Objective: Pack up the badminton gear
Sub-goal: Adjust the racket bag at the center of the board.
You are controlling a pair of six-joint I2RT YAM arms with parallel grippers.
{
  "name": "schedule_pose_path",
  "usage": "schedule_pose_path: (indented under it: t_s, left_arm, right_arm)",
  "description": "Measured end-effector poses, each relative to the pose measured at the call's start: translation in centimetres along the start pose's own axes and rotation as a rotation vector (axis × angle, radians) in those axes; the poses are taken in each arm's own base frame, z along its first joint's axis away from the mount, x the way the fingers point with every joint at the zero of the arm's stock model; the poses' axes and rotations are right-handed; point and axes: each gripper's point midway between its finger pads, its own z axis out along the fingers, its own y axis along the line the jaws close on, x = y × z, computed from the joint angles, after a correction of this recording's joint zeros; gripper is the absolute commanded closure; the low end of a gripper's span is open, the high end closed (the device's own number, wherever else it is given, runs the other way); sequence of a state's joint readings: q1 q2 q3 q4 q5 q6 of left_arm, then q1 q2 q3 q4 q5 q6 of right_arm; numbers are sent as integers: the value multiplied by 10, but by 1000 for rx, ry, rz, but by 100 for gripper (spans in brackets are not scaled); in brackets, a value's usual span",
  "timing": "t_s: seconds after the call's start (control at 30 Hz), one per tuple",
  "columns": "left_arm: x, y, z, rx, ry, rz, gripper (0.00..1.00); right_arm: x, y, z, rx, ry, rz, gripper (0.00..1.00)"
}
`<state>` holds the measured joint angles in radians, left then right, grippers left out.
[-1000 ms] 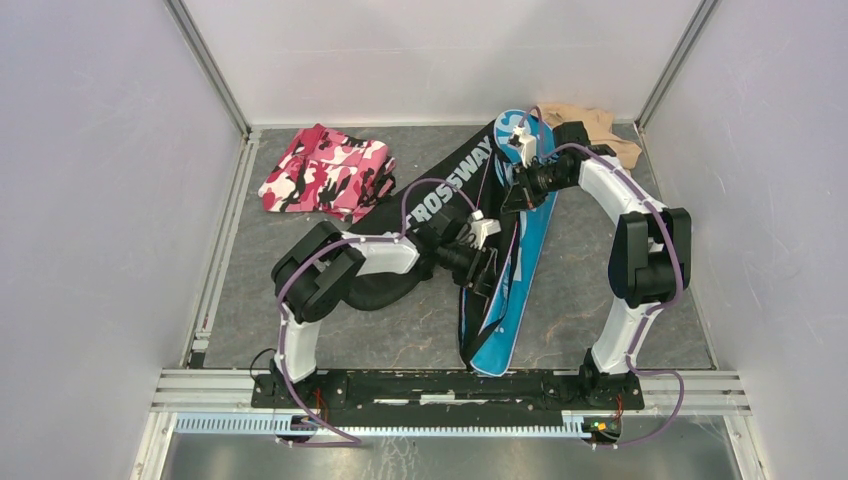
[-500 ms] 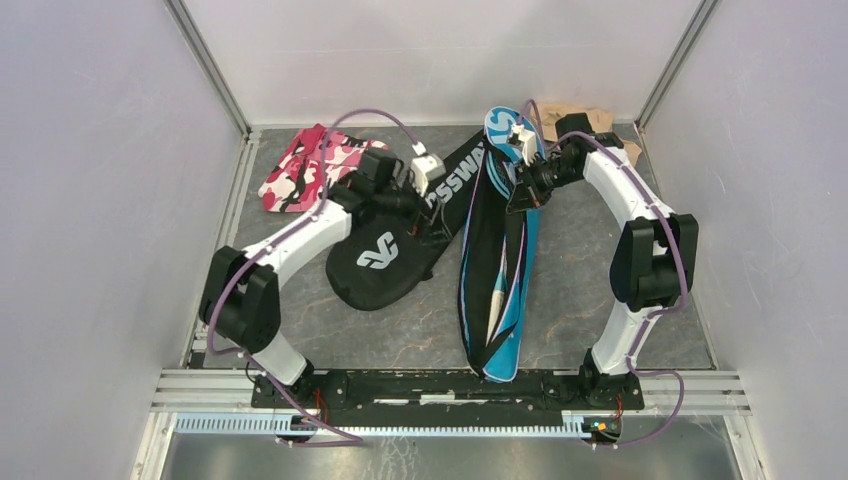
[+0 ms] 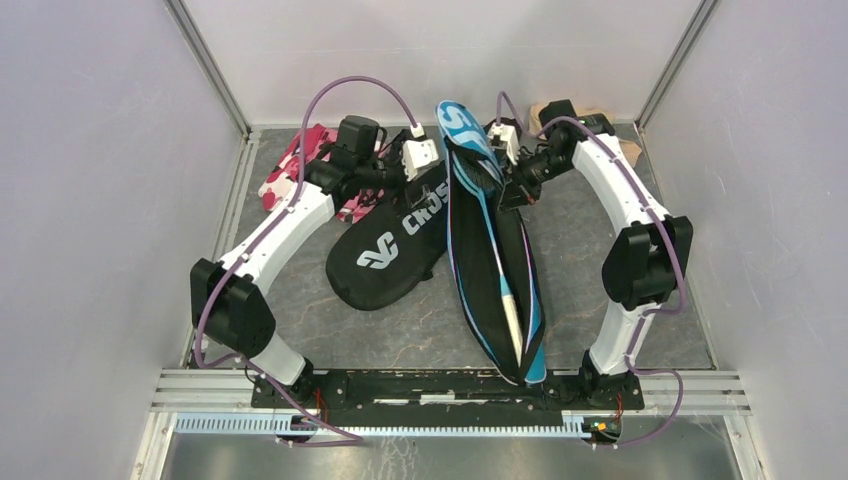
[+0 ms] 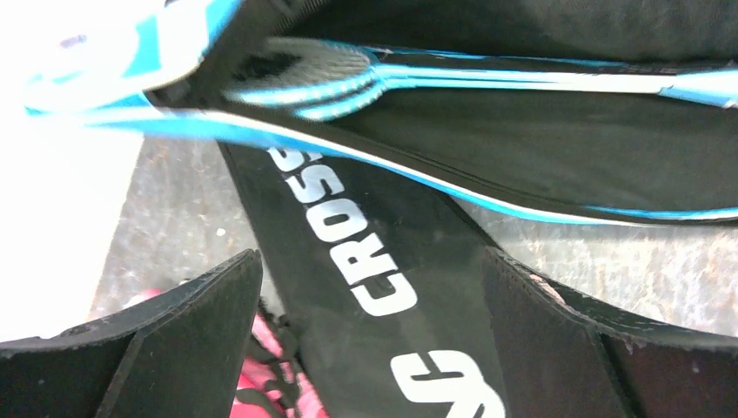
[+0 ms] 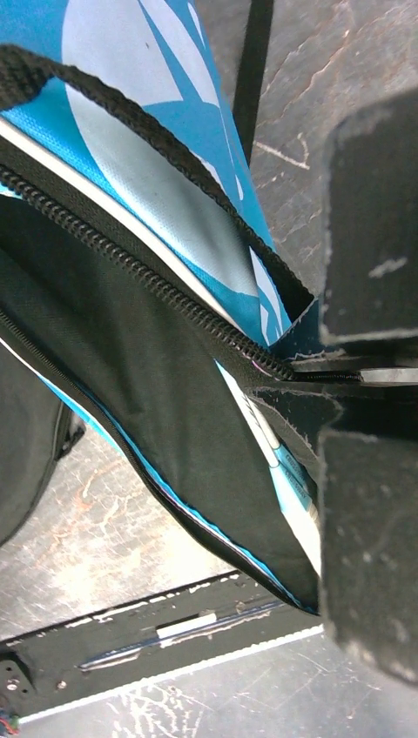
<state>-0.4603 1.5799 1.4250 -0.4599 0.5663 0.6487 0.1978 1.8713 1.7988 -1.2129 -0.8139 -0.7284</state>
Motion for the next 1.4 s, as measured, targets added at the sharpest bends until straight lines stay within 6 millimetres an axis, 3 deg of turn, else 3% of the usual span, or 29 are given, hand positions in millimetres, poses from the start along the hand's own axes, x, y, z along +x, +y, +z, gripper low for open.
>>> schedule_pose_path:
  t_s: [0.27, 0.43, 0.7, 1.0, 1.2, 1.4]
  left_arm:
    - [-33, 9, -30, 15, -1, 267, 1]
    - [-37, 7, -46, 33, 29, 441, 0]
    - [-8, 8, -48, 98, 145, 689, 0]
    - [43, 3, -11, 243, 210, 827, 1]
    - [68, 1, 12, 284, 214, 850, 17]
    - [67, 3, 17, 278, 196, 874, 57]
  right_arm:
    - [1, 36, 32, -103, 74, -100, 100]
    - [6, 58, 50, -174, 102, -129, 100]
    - [11, 77, 62, -255, 88, -135, 100]
    - [12, 94, 66, -295, 89, -143, 100]
    - [13, 99, 64, -305, 82, -141, 100]
    - [14, 99, 63, -296, 93, -123, 100]
